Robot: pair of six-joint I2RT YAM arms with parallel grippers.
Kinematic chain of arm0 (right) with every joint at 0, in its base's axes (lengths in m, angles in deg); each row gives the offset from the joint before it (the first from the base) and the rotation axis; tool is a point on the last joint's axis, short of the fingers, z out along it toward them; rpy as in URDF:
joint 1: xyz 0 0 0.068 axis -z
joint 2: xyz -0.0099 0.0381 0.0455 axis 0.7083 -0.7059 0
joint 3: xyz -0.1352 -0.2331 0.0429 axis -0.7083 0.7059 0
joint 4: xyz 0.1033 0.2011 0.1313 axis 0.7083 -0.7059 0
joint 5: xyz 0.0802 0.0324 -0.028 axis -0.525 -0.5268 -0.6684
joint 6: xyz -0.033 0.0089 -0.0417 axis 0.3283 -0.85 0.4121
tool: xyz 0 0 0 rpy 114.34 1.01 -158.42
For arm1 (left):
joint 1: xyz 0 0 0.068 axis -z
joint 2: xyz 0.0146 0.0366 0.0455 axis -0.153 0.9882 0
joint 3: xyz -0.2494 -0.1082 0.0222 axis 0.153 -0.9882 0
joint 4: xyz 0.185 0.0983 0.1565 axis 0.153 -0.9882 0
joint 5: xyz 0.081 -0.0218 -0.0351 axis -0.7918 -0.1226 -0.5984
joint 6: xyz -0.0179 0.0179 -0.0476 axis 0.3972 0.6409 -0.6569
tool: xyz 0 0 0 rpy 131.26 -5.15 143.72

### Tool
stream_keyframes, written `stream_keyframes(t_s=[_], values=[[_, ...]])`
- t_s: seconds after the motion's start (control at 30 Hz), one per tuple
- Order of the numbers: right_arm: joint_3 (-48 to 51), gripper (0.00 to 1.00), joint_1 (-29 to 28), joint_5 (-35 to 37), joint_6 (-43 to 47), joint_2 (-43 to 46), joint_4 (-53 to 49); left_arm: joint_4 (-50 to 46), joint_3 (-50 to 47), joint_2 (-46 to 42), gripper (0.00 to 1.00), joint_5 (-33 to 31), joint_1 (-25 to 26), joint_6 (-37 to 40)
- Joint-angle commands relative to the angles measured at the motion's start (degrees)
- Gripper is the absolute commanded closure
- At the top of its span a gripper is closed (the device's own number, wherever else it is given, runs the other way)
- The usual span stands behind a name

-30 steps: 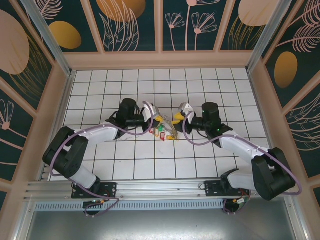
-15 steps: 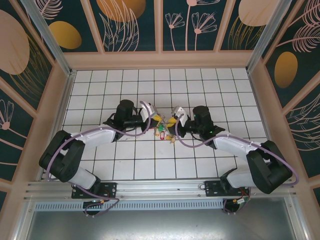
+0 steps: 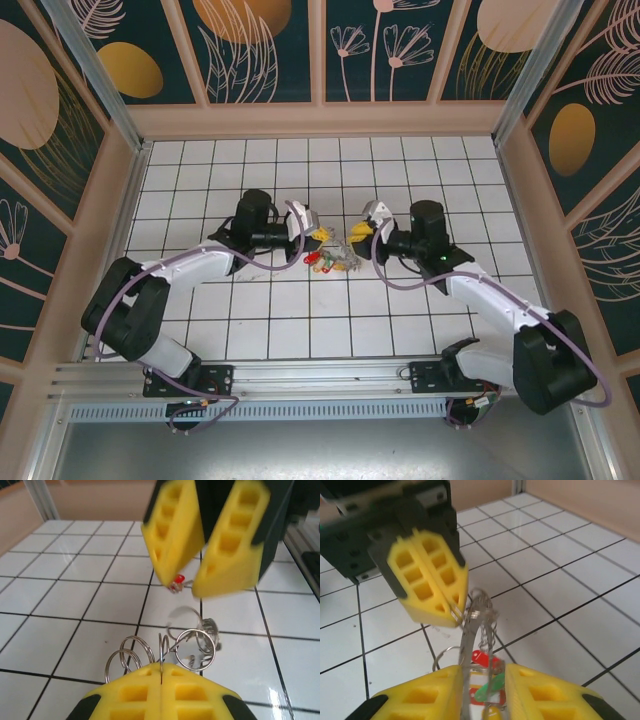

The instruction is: Put the keys on the keyring

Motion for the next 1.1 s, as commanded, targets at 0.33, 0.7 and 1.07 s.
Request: stream_keyframes(t_s=[0.33, 0.7, 1.07], values=[[-1.52, 0.67, 0.81, 0.64, 11.63, -3.17, -0.41, -10.36, 5.23, 1.82, 1.00, 7.21, 0.22, 8.50], [-5.42, 0.62, -2.80, -3.83, 14.20, -9.54, -2.98, -10.90, 6.00, 2.18, 1.00, 7.40, 0.22, 8.51], [-5.69, 0.66, -3.26, -2.38, 13.53, -11.21, 0.95, -11.32, 6.36, 2.60, 1.00, 8.14, 0.21, 8.76]])
